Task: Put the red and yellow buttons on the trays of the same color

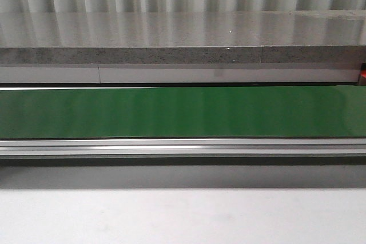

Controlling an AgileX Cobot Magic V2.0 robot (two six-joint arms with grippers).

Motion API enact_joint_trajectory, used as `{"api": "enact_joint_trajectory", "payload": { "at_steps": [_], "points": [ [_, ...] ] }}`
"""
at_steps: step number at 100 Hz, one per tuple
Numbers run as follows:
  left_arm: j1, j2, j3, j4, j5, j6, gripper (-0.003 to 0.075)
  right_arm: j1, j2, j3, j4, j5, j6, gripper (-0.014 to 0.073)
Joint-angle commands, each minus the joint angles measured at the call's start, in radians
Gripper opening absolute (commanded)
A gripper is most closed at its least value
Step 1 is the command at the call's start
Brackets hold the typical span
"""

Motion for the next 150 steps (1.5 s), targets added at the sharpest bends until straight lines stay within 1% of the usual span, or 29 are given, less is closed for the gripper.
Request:
{"api": "enact_joint_trajectory", "payload": {
  "at_steps": [1, 26, 46, 75, 95, 110, 115, 120, 132, 139, 144, 150],
  "points": [
    [-0.006, 0.004, -0.026, -0.002, -0.073, 0.001, -0.002, -0.019, 0.03, -0.029, -0.002, -0.097, 0.005, 0.0216],
    [-0.006, 0.004, -0.026, -0.002, -0.073, 0.001, -0.002, -0.072, 0.178, -0.029, -0.002, -0.188, 0.014, 0.0216],
    [-0.006, 0.004, -0.026, -0.002, -0.073, 0.001, -0.002, -0.067, 0.281, -0.029, -0.001, -0.231, 0.015, 0.0216],
    [-0.006, 0.004, -0.026, -0.002, -0.073, 0.001, -0.002, -0.067, 0.381, -0.029, 0.005, -0.301, 0.015, 0.0216],
    [-0.006, 0.004, -0.026, -0.002, -0.073, 0.001, -0.002, -0.067, 0.435, -0.029, 0.005, -0.304, 0.015, 0.0216],
    [-0.006, 0.004, -0.026, -0.002, -0.073, 0.001, -0.002, -0.067, 0.441, -0.029, 0.006, -0.302, 0.015, 0.0223],
    [-0.006, 0.004, -0.026, -0.002, -0.073, 0.001, -0.002, -0.067, 0.441, -0.029, 0.006, -0.302, 0.015, 0.0253],
    [-0.006, 0.004, -0.026, -0.002, -0.073, 0.001, -0.002, -0.067, 0.441, -0.029, 0.006, -0.302, 0.015, 0.0314],
    [-0.006, 0.004, -0.026, -0.002, -0.073, 0.001, -0.002, -0.067, 0.441, -0.029, 0.006, -0.3, 0.015, 0.0535],
    [-0.006, 0.004, -0.026, -0.002, -0.073, 0.001, -0.002, -0.067, 0.436, -0.029, 0.006, -0.295, 0.015, 0.0624],
    [-0.006, 0.004, -0.026, -0.002, -0.073, 0.001, -0.002, -0.067, 0.428, -0.029, 0.006, -0.288, 0.015, 0.0655],
    [-0.006, 0.004, -0.026, -0.002, -0.073, 0.001, -0.002, -0.067, 0.413, -0.029, 0.006, -0.284, 0.015, 0.0655]
  ]
}}
